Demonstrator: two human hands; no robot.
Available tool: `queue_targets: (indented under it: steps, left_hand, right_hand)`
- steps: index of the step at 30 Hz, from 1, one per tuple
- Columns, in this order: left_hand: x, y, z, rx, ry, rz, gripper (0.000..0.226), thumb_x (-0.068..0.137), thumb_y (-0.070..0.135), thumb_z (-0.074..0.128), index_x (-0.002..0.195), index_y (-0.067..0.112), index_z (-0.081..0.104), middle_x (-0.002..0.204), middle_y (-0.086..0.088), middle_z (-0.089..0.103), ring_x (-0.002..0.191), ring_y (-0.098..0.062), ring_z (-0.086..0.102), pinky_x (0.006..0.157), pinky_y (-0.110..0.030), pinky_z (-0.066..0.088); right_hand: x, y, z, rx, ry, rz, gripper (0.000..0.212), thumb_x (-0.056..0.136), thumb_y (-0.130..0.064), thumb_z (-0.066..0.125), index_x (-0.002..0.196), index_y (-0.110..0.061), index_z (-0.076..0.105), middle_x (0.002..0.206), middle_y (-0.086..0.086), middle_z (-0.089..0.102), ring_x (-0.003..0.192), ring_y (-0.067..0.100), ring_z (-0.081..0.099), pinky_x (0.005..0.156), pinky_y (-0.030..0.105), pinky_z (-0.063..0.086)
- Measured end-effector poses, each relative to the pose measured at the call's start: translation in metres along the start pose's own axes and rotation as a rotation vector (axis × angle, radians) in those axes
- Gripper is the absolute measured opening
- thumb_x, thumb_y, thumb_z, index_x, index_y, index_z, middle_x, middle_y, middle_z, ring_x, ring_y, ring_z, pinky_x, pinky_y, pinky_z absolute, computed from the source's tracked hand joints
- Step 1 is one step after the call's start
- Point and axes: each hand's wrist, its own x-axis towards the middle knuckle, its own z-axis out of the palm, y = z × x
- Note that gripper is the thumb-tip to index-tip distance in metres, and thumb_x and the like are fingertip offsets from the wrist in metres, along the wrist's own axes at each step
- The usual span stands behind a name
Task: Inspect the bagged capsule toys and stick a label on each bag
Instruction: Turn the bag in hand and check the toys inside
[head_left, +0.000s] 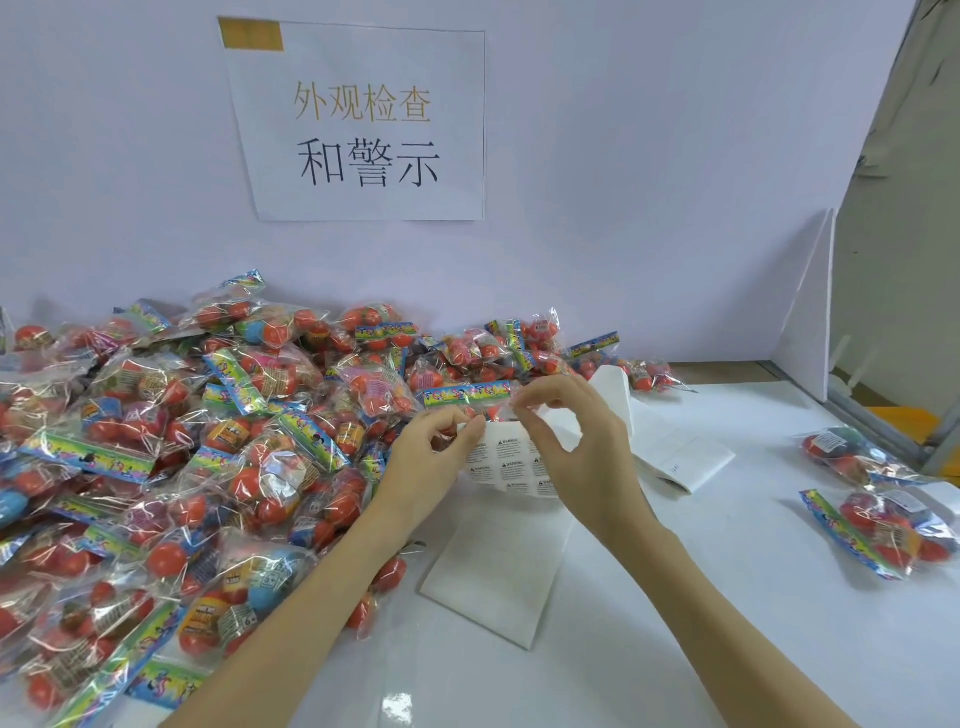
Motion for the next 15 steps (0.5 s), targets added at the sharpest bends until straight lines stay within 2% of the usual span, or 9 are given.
queue_targets:
  steps: [2,4,6,8,11,13,15]
  left_hand:
    - [-0.0010,0.0032,0.0007,-0.025,0.022,-0.001,0.024,0.100,0.032,0.065,0.086,0.014,0.072,0.098,0.003,0.067,0.100,-0.024,0.058,0.087,-0.060,0.053]
    - [-0.0029,0.0086,0.0013,-0.069,0.097,0.034,0.017,0.097,0.040,0.063,0.096,0.027,0.074,0.115,0.011,0.064,0.111,-0.024,0.057,0.090,-0.055,0.054]
    - [-0.0039,0.0106,0.0007,-0.155,0.186,0.067,0.021,0.098,0.043,0.058,0.108,0.031,0.073,0.123,0.006,0.060,0.113,-0.027,0.057,0.091,-0.051,0.054]
    - [-0.0038,0.0080,-0.0026,-0.213,0.243,0.125,0.013,0.103,0.026,0.063,0.111,0.027,0.072,0.122,0.003,0.063,0.112,-0.024,0.060,0.094,-0.043,0.052]
    - [-0.0042,0.0065,-0.0051,-0.197,0.188,0.207,0.027,0.098,0.000,0.064,0.109,0.024,0.070,0.114,0.008,0.070,0.104,-0.015,0.063,0.087,-0.028,0.046]
    - [-0.0048,0.0079,-0.0037,-0.193,0.107,0.225,0.030,0.100,-0.002,0.063,0.115,0.022,0.069,0.115,0.013,0.070,0.102,-0.008,0.064,0.086,-0.022,0.048]
    - [-0.0050,0.0070,-0.0016,-0.180,0.059,0.237,0.030,0.101,0.000,0.063,0.121,0.022,0.068,0.118,0.016,0.070,0.096,-0.001,0.063,0.083,-0.025,0.052]
  right_hand:
    - [0.0020,-0.0034,-0.0006,0.079,0.071,0.061,0.011,0.098,-0.004,0.069,0.100,-0.015,0.069,0.101,-0.006,0.070,0.095,0.016,0.066,0.087,0.023,0.051]
    - [0.0017,-0.0041,-0.0027,0.145,0.080,0.122,0.015,0.099,-0.001,0.065,0.102,-0.016,0.069,0.100,-0.005,0.071,0.093,0.018,0.067,0.084,0.025,0.053]
    - [0.0013,-0.0035,-0.0051,0.186,0.064,0.187,0.019,0.100,0.001,0.063,0.102,-0.017,0.070,0.098,-0.006,0.072,0.091,0.017,0.067,0.082,0.026,0.054]
    - [0.0011,-0.0031,-0.0070,0.206,0.037,0.235,0.023,0.100,0.000,0.062,0.100,-0.021,0.071,0.095,-0.010,0.072,0.090,0.014,0.068,0.080,0.024,0.054]
    - [-0.0002,-0.0029,-0.0080,0.253,-0.017,0.276,0.026,0.101,-0.003,0.061,0.107,-0.027,0.070,0.089,-0.010,0.069,0.083,0.011,0.065,0.075,0.023,0.053]
    - [-0.0015,-0.0030,-0.0071,0.273,-0.040,0.270,0.030,0.100,-0.003,0.062,0.119,-0.026,0.066,0.088,-0.008,0.064,0.081,0.012,0.063,0.075,0.024,0.054]
    - [-0.0032,-0.0028,-0.0048,0.283,-0.064,0.244,0.035,0.100,-0.001,0.062,0.128,-0.022,0.059,0.089,-0.006,0.062,0.081,0.011,0.061,0.076,0.026,0.054]
